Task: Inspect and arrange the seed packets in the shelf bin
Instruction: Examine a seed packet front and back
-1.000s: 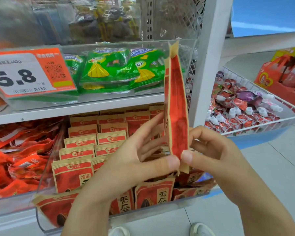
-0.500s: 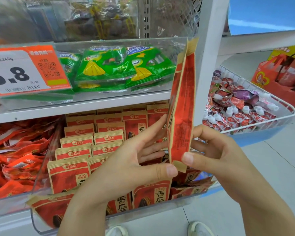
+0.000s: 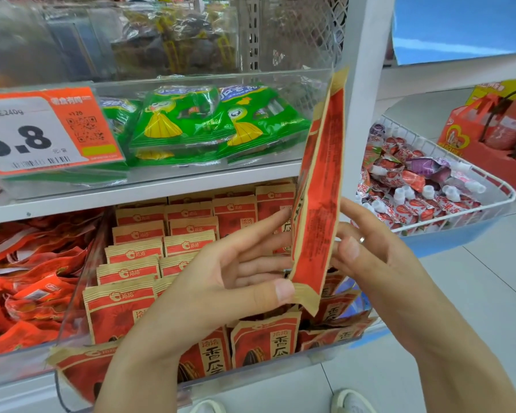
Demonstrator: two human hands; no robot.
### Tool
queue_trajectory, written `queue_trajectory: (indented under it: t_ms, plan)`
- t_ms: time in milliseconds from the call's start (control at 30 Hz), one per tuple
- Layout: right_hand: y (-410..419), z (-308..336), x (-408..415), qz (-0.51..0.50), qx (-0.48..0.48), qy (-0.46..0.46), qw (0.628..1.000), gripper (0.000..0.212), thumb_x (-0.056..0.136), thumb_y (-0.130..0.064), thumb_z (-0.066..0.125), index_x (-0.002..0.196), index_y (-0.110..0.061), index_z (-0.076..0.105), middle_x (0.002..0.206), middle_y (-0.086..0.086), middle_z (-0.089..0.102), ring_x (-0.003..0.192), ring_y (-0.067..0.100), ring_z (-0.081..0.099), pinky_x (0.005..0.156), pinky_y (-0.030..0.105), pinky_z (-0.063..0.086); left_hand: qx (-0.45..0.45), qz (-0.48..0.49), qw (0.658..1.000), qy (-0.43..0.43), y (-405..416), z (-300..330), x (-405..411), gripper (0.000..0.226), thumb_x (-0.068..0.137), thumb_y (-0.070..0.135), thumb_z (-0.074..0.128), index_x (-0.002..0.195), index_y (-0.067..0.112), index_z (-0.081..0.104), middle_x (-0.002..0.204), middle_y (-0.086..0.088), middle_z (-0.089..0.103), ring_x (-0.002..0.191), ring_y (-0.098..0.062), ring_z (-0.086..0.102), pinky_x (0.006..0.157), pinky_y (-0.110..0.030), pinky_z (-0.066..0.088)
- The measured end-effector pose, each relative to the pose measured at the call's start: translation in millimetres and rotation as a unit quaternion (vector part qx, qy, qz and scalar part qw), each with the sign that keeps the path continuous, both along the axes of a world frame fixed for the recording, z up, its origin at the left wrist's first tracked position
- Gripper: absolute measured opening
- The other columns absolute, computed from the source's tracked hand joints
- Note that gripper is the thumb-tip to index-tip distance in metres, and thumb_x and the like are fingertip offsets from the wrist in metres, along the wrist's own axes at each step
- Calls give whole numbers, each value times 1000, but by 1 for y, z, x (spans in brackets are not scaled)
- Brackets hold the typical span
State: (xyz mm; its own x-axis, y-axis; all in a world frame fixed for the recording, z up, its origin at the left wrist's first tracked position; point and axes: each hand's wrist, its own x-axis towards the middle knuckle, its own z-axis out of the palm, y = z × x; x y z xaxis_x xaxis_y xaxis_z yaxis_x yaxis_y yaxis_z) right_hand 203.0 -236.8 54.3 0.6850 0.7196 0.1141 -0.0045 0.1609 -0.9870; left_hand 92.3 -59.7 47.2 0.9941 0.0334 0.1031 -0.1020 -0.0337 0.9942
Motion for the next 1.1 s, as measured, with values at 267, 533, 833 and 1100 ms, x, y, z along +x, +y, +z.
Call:
queue_trajectory:
  t_ms: [267, 533, 833, 1100]
  plan:
    - [-2, -1, 0, -6, 41, 27, 999, 65, 66, -50, 83, 117, -15, 65, 110, 8, 73, 102, 26, 70, 87, 32, 56, -56, -64, 996, 22, -6, 8, -1, 51, 81, 47, 68, 129, 32, 63, 129, 3, 66, 117, -18, 63, 90, -26, 53]
    - [0, 2, -2, -130, 20, -16, 991, 41, 66, -22, 71, 106, -17, 62, 91, -1, 77, 80, 20, 74, 70, 32, 61, -46, 54, 997, 38, -5, 8, 2, 40, 86, 55, 63, 114, 29, 72, 109, -5, 74, 101, -22, 71, 71, -26, 59]
    - [2, 0, -1, -155, 52, -10, 987, 24, 84, -43, 51, 86, -36, 73, 83, -1, 73, 74, 14, 69, 59, 24, 55, 50, 68, 995, 54, -10, 7, 4, 30, 86, 31, 52, 110, 25, 68, 96, 4, 77, 91, -10, 73, 72, -19, 57]
    - [5, 2, -8, -138, 71, -74, 985, 21, 88, -34, 53, 97, -31, 72, 80, -4, 72, 70, 11, 68, 56, 25, 56, 71, 191, 978, -52, -36, 19, 10, 49, 86, 49, 65, 131, 52, 45, 123, 39, 56, 115, 13, 55, 87, -11, 48]
